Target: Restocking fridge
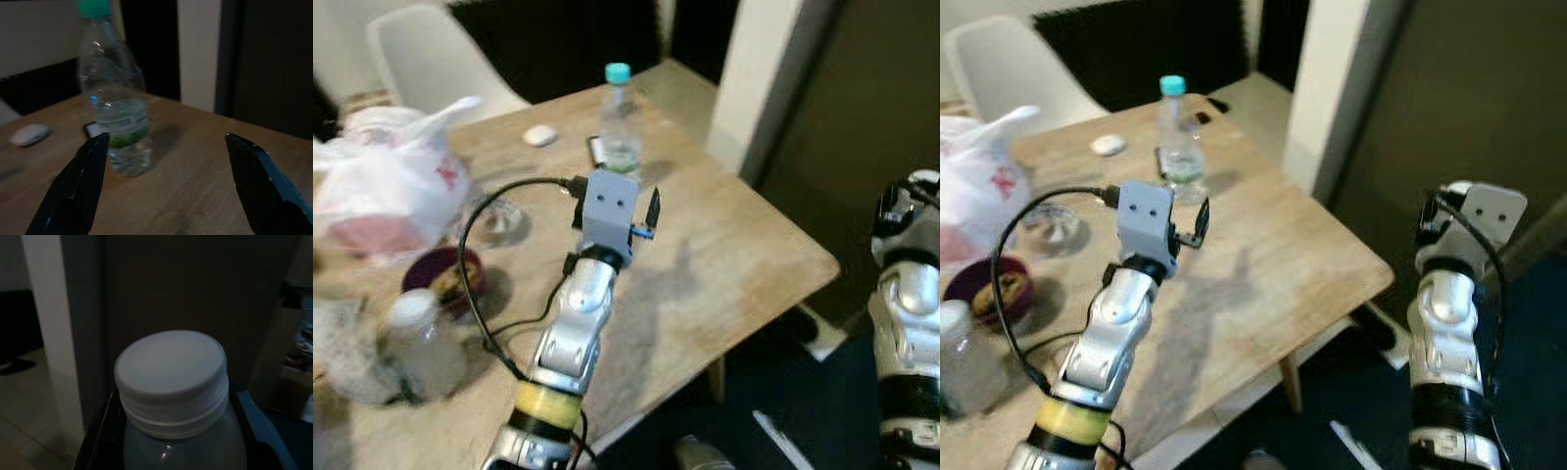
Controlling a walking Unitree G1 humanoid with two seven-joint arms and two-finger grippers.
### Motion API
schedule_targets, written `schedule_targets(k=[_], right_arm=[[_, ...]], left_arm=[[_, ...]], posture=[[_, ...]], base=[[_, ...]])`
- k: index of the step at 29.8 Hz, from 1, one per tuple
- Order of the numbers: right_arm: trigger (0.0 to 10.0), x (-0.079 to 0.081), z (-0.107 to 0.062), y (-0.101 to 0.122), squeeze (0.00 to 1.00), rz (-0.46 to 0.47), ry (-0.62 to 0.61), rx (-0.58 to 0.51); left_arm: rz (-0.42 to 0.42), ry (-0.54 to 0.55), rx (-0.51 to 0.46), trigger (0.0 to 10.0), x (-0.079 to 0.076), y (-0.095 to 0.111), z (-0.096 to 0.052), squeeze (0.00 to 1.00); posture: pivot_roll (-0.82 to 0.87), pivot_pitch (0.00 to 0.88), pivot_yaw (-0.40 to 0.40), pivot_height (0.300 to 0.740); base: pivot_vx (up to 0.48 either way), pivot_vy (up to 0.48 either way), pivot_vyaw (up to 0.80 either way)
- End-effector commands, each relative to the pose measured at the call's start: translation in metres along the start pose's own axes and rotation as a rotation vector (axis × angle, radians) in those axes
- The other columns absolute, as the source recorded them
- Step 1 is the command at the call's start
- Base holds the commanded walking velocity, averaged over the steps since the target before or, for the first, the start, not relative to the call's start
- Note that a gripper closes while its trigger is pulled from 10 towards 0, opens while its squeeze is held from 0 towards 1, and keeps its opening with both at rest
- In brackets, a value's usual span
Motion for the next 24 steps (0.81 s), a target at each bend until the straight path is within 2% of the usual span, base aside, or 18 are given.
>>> schedule_targets(k=[1, 11, 17, 24], right_arm=[[10.0, 0.001, 0.001, 0.003, 0.0, -0.002, 0.007, -0.015], [10.0, 0.001, 0.003, 0.003, 0.0, -0.004, 0.007, -0.017], [10.0, 0.0, 0.002, 0.003, 0.0, -0.008, 0.005, -0.017], [10.0, 0.0, 0.003, 0.003, 0.0, -0.008, 0.004, -0.018]], left_arm=[[-0.009, -0.002, 0.005, 10.0, -0.003, -0.001, -0.001, 0.0], [-0.01, 0.009, -0.012, 10.0, -0.001, 0.001, 0.002, 0.0], [0.011, 0.027, -0.089, 10.0, 0.008, 0.017, 0.009, 0.0], [-0.012, 0.008, -0.145, 10.0, 0.009, 0.031, 0.012, 0.0]], posture=[[-0.03, 0.096, -0.036, 0.74], [-0.04, 0.096, -0.041, 0.74], [-0.04, 0.095, -0.042, 0.74], [-0.04, 0.095, -0.04, 0.74]], base=[[0.0, 0.0, -0.76], [0.0, 0.0, -0.76], [0.0, 0.0, -0.76], [0.0, 0.0, -0.76]])
Point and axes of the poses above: a point about 5 cm out from each wrist's last joint towards the gripper, its own z axis pointing out of the wrist towards the gripper, its own y axis along the axis of the wrist's last joint, x = y × z, the point moved 1 cm from there along z, pointing out of the wrist towards the gripper, and after that the axes turned 12 degrees about z, right-handed, at the moved point
